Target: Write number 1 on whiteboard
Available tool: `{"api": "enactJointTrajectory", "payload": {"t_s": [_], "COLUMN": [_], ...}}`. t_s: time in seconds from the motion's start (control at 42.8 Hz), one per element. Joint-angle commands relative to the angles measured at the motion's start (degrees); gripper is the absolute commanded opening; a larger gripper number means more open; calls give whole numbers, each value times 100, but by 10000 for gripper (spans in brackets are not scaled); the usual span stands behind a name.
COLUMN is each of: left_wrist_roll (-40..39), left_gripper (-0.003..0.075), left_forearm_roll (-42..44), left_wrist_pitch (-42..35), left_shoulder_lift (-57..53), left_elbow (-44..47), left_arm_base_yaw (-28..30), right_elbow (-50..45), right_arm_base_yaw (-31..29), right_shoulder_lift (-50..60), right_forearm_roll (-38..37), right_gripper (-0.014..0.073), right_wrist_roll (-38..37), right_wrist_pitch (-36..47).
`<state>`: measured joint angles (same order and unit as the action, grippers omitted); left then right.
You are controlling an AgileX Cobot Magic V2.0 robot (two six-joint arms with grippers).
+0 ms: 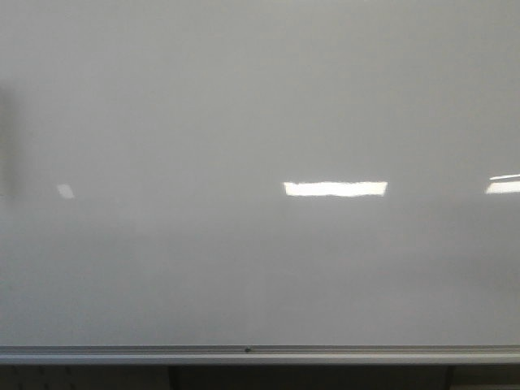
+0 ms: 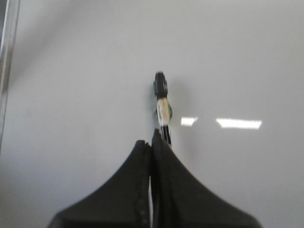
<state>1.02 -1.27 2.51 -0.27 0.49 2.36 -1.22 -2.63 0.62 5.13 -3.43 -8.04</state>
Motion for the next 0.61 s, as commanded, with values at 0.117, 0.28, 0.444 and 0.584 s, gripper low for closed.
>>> {"api": "enactJointTrajectory", "payload": {"t_s": [0.117, 0.28, 0.444, 0.584], "left_wrist_roll": [-66, -40, 89, 89], "left_gripper": [-20, -20, -20, -20], "left_forearm_roll": [-18, -6, 222, 461], "left_wrist_pitch": [-873, 380, 781, 675], "left_shoulder_lift": [-20, 666, 1816, 2526], "left_elbow": [-482, -1373, -1892, -2046], "left_arm_base_yaw": [-37, -37, -37, -37], "right_elbow": [990, 1847, 2266, 2266], "right_arm_base_yaw": [-22, -22, -22, -22], "right_shoulder_lift": [69, -427, -1159, -1429], "right_forearm_roll": [-40, -40, -40, -40], "right_gripper": [-59, -59, -59, -59], "right_wrist_roll": [46, 46, 46, 46], "right_wrist_pitch": [-32, -935, -1210, -1117]}}
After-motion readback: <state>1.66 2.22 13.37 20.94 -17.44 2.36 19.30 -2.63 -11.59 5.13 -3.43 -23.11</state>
